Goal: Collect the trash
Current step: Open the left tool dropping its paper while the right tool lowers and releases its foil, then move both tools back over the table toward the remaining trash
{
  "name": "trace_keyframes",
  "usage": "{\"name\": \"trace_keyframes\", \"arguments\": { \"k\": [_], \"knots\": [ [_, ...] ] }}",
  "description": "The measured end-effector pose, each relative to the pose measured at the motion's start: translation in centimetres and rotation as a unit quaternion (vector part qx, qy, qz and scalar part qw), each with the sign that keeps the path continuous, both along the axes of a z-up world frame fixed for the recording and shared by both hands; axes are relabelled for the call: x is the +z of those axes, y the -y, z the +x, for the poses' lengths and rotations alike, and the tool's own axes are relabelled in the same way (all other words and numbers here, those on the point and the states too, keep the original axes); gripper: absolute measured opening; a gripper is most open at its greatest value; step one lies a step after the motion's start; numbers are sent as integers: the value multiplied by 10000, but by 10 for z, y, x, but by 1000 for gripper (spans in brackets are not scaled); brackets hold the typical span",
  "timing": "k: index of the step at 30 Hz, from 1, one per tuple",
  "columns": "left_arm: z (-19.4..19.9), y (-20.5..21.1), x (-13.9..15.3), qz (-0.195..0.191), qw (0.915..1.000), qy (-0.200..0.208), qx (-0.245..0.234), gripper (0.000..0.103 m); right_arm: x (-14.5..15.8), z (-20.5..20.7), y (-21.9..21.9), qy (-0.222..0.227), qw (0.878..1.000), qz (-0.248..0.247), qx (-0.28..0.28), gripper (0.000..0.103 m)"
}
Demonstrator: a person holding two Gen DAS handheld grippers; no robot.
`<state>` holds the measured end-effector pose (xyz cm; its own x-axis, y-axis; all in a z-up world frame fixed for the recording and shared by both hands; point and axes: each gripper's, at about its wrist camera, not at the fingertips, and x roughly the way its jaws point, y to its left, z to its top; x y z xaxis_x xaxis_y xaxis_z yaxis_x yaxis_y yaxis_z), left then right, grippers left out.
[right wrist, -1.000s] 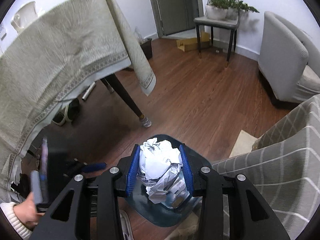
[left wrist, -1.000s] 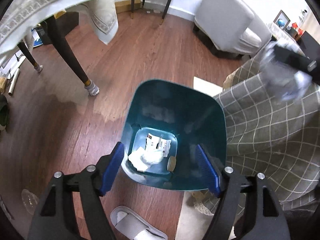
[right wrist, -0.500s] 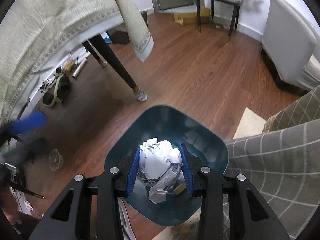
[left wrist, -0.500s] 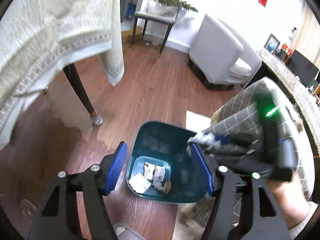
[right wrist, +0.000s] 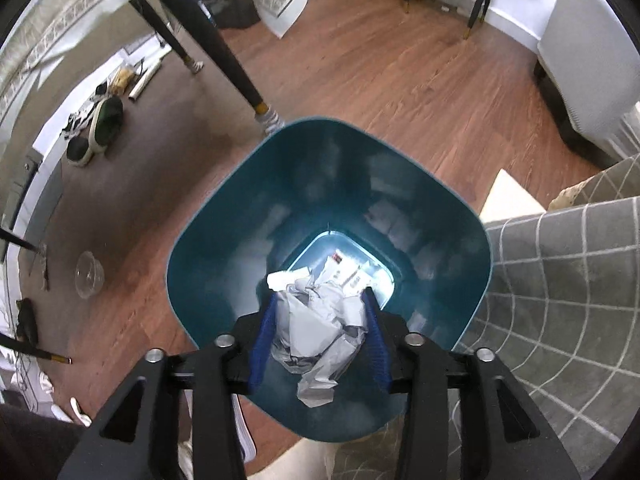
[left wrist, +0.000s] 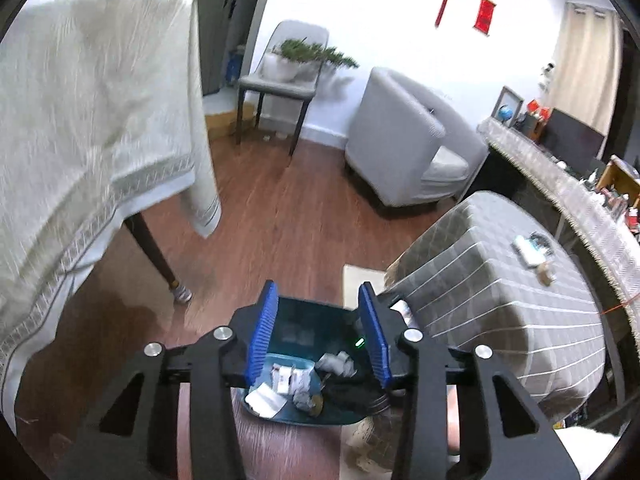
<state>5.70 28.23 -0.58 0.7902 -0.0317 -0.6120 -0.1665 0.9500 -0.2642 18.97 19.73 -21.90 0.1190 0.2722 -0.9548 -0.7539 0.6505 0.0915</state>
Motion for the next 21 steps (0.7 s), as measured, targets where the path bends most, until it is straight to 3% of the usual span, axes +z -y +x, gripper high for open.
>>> {"name": "trace_keyframes", "arguments": {
  "k": [8, 21],
  "knots": [
    [-15, 5, 33, 148, 9989, 449, -31, 43, 25, -2, 4, 158, 9996, 229, 29, 53],
    [-10, 38, 73, 415, 9948, 926, -103, 46, 151, -13, 44, 1169, 9823, 1455, 132, 53]
  ]
}}
